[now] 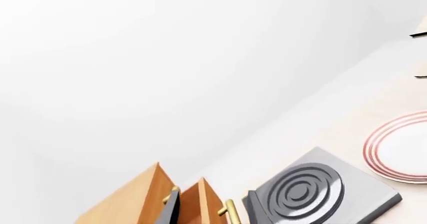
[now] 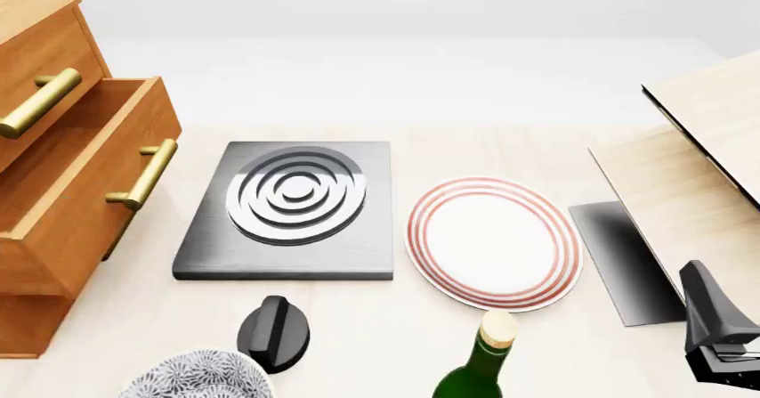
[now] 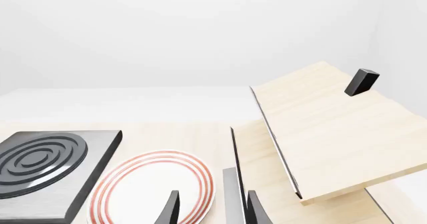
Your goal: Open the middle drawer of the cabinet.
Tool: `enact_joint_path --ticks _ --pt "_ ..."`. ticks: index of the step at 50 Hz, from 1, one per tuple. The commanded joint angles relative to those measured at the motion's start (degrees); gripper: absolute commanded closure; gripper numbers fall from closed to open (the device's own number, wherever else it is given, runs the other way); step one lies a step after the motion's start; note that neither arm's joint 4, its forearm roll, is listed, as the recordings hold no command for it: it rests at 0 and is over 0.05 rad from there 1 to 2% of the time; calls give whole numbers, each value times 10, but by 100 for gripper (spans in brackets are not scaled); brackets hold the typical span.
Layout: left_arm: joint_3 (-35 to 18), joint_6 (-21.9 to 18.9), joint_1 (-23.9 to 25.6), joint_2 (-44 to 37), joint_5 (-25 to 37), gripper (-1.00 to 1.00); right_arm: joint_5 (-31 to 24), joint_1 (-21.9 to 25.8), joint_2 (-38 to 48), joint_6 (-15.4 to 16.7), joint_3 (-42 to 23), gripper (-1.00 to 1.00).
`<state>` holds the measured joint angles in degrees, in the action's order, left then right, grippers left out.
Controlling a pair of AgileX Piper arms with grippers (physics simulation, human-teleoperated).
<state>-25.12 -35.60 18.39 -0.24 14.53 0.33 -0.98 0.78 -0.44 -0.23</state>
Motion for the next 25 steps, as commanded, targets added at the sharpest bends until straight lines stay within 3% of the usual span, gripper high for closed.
enact_joint_path --ticks 1,5,25 --pt "-51 41 -4 2 66 -100 0 3 -2 2 0 -100" --pt "-66 64 -9 -1 95 -100 0 3 -2 2 0 -100" --pt "-96 137 -28 -82 113 -100 0 3 -2 1 0 -100"
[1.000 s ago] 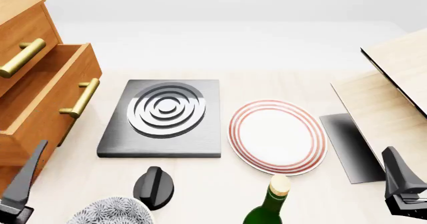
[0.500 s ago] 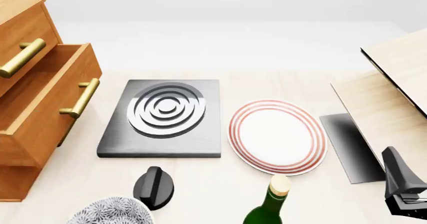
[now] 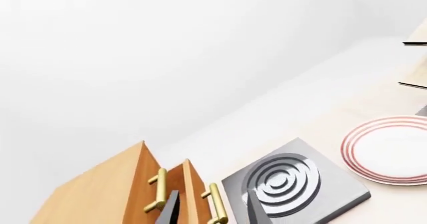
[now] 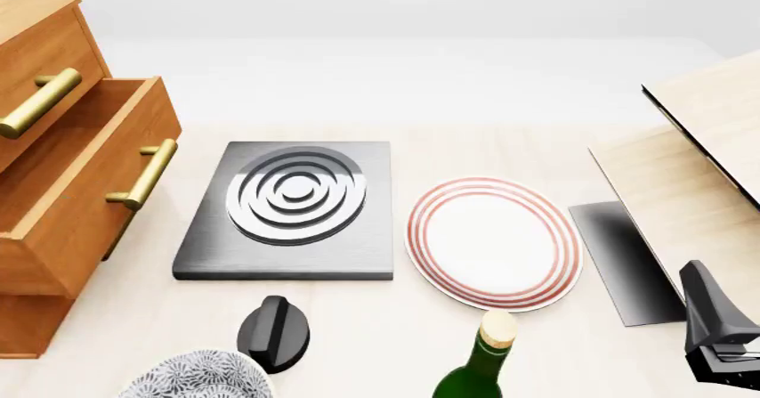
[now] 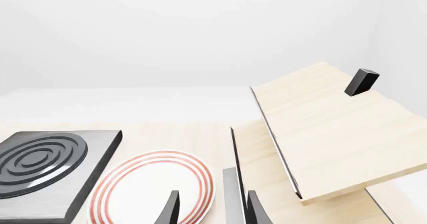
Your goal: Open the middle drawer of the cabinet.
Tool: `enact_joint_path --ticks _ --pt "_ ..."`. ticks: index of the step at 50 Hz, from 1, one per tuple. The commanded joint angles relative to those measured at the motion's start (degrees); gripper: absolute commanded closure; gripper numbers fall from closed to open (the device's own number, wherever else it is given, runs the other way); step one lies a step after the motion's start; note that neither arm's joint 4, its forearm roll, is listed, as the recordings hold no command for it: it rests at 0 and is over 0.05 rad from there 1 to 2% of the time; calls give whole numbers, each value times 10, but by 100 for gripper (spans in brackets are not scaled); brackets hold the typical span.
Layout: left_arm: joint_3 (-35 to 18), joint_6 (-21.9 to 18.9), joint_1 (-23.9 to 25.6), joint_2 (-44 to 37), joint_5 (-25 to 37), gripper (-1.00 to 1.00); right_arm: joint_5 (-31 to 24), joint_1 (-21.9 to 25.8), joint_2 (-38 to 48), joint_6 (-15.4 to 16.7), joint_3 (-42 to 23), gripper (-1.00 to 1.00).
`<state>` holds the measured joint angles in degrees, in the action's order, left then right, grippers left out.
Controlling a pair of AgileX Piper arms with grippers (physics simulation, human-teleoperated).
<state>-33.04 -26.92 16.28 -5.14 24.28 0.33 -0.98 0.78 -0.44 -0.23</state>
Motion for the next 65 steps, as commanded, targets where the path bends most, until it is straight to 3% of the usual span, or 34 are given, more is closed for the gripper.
enact_joint_path --ticks 1,16,19,30,41,44,65 --pt "-18 51 -4 -36 18 -100 0 3 -2 1 0 -100" --pt "-80 102 -12 -80 71 -100 0 3 -2 1 0 -100" --pt "-88 96 -11 -80 77 -100 0 3 -2 2 0 -100" --pt "-113 129 -47 -101 115 -100 0 3 -2 1 0 -100" --pt "-117 147 -71 -128 130 -100 0 3 -2 2 0 -100" --pt "-122 175 -67 -148 137 -100 0 3 -2 2 0 -100" --pt "-126 255 -67 -203 124 -100 0 3 -2 1 0 -100"
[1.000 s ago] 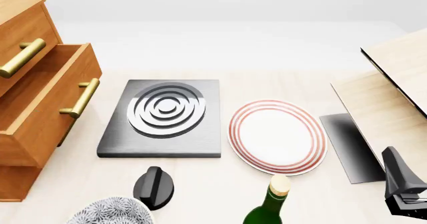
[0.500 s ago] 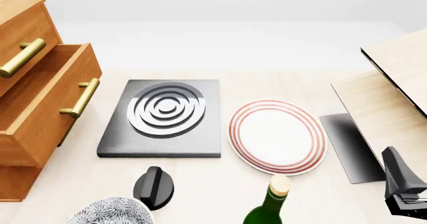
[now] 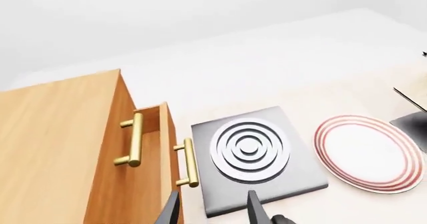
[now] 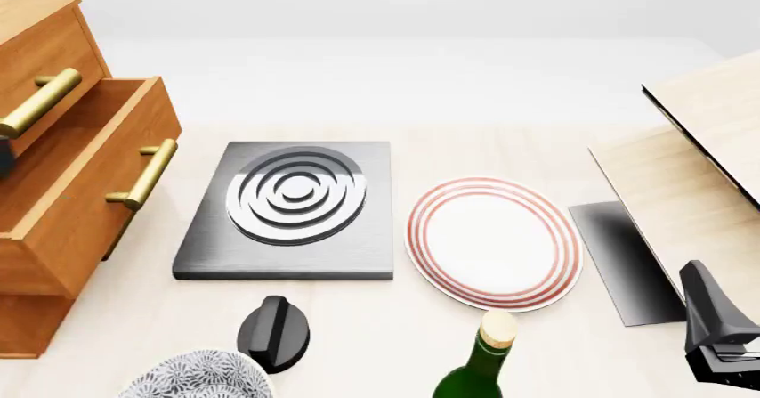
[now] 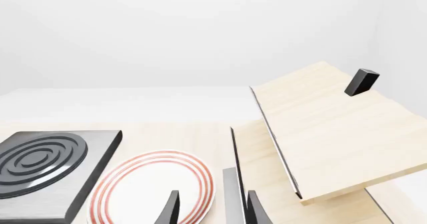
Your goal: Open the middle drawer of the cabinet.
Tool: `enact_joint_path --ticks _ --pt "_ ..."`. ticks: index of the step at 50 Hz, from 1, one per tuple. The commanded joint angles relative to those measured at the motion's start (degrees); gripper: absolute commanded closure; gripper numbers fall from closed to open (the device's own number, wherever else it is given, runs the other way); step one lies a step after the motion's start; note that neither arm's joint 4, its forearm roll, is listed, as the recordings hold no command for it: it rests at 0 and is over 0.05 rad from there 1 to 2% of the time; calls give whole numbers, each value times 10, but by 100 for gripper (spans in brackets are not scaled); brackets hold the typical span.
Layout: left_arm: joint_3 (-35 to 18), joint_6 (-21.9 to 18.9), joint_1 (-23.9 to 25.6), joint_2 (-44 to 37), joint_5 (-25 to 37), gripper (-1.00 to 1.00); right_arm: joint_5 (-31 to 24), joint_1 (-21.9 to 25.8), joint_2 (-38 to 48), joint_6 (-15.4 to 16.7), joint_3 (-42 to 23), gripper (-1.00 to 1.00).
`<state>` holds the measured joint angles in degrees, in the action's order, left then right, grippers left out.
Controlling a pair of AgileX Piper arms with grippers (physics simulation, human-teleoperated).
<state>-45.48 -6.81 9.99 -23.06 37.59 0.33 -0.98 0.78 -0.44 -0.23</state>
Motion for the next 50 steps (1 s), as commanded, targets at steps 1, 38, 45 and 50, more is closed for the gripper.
enact_joint_path --ticks 1,38,45,50 --pt "1 58 -3 -27 -11 -100 0 3 -2 2 0 -100" --pt "55 68 -133 -35 -51 -100 -1 3 -3 1 0 -100" --pt "78 73 -144 -35 -59 -100 -1 3 -3 1 0 -100" --pt "97 71 -158 -38 -72 -100 -1 3 -3 1 0 -100"
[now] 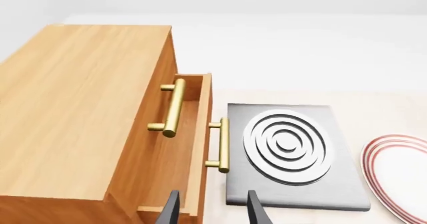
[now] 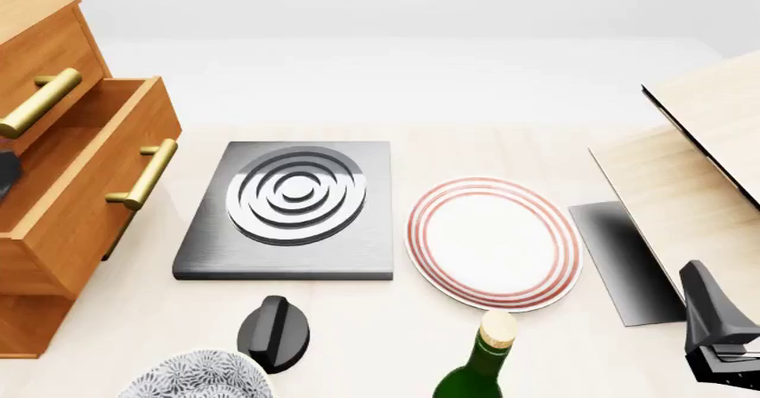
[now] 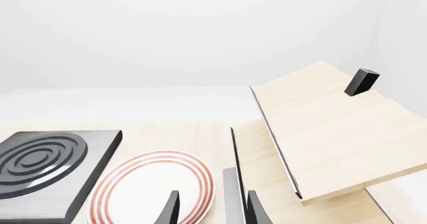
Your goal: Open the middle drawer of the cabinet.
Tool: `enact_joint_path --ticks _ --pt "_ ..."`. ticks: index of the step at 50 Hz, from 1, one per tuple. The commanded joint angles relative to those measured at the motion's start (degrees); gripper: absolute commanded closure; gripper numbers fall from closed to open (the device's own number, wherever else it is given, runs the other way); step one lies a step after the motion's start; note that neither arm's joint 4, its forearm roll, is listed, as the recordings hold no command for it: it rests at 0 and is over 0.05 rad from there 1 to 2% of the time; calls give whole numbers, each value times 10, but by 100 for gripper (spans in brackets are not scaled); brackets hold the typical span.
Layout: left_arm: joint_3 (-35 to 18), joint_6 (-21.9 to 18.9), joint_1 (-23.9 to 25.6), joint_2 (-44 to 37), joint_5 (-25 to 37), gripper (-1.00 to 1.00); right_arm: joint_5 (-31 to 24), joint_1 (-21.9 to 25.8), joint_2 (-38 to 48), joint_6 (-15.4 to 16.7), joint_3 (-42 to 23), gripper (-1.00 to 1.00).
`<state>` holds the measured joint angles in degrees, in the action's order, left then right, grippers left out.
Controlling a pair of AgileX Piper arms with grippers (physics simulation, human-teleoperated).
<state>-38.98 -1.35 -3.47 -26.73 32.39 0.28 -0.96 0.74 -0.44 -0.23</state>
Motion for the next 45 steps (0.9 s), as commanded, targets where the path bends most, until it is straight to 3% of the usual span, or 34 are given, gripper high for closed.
enact_joint_path --ticks 1,21,22,23,45 --pt "35 14 -26 -1 -22 -100 0 3 -2 1 0 -100" --pt "44 -13 -52 -6 -50 -100 0 3 -1 1 0 -100" --pt "161 3 -37 38 -95 -100 0 3 -2 2 0 -100" --pt "60 2 -37 -22 -66 -100 0 3 -1 1 0 -100" --pt "19 -7 -31 -42 -49 -100 0 3 -1 1 0 -100"
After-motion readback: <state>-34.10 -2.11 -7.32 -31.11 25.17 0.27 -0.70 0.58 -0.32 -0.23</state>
